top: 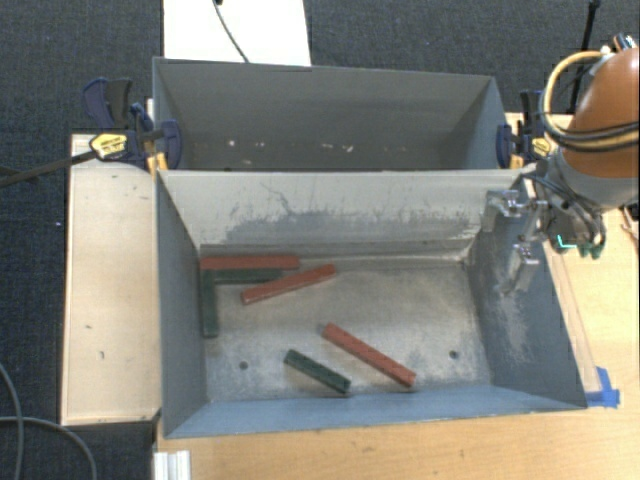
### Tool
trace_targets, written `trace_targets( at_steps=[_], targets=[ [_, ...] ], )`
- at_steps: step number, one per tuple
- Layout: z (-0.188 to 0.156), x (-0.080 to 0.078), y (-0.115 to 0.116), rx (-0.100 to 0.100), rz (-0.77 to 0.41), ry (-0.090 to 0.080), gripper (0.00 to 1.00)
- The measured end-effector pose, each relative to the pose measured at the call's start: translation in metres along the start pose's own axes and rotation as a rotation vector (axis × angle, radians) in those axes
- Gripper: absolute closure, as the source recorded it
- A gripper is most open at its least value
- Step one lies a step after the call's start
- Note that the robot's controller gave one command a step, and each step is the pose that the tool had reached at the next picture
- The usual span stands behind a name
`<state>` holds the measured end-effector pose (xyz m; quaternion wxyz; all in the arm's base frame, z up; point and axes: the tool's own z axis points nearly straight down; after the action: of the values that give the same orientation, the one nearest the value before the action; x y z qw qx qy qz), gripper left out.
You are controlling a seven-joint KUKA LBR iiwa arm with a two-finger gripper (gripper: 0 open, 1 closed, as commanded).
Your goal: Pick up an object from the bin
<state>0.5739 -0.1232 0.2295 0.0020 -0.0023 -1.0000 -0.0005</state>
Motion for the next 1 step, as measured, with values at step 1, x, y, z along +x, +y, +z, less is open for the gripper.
trace_targets(
  at_steps=[1],
  targets=[
    [0.1015,0.0023,0.0533,-0.002,-0.038,0.001,0.0]
  ],
)
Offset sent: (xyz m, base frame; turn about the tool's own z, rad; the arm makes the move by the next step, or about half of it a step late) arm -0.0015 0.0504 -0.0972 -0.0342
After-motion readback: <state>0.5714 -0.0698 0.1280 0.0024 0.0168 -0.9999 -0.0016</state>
